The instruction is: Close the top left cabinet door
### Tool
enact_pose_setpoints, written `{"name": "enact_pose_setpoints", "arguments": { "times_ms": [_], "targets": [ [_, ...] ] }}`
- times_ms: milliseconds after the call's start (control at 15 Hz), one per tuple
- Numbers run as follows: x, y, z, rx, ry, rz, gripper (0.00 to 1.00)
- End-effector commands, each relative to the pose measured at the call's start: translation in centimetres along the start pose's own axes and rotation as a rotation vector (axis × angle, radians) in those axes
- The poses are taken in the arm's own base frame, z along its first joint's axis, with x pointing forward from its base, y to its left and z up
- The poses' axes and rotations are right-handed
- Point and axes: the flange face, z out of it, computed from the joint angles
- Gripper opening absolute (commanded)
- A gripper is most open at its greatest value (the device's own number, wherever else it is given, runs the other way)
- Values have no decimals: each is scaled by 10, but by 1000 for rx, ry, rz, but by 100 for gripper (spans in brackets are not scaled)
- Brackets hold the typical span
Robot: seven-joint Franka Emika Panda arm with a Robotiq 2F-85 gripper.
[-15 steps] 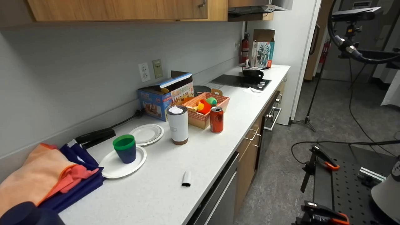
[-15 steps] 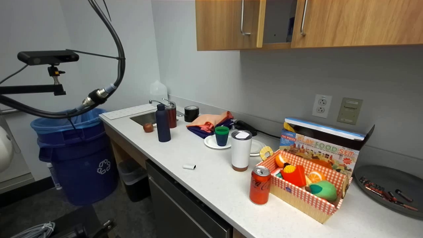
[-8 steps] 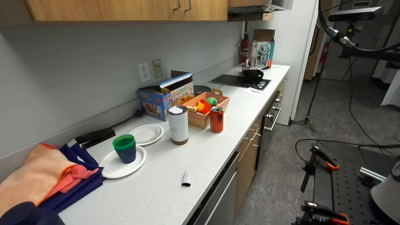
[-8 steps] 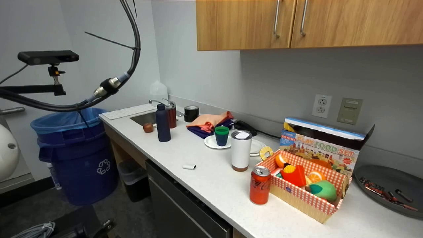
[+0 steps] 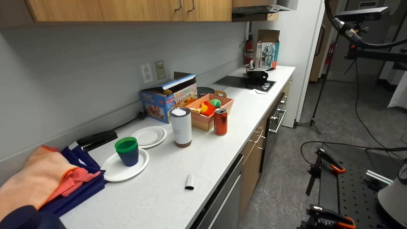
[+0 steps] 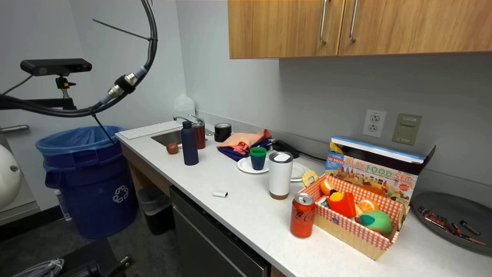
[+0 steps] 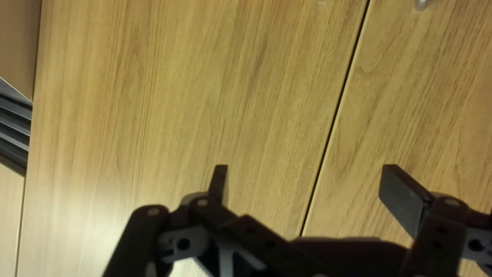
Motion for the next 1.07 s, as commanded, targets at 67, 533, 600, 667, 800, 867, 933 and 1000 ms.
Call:
{"name": "enact_pose_setpoints", "arguments": {
  "times_ms": [67, 533, 600, 667, 800, 867, 933, 1000],
  "targets": [
    [18, 11, -23, 19, -113, -25, 100],
    [34, 28, -72, 97, -241, 108, 100],
    [33, 29, -77, 111, -265, 125, 100],
    [31, 30, -81, 130, -298, 142, 100],
    [26, 30, -88, 159, -355, 171, 100],
    [24, 30, -91, 174, -385, 189, 100],
    [21, 31, -94, 183, -408, 204, 100],
    [20, 31, -96, 190, -425, 220, 100]
  ]
}}
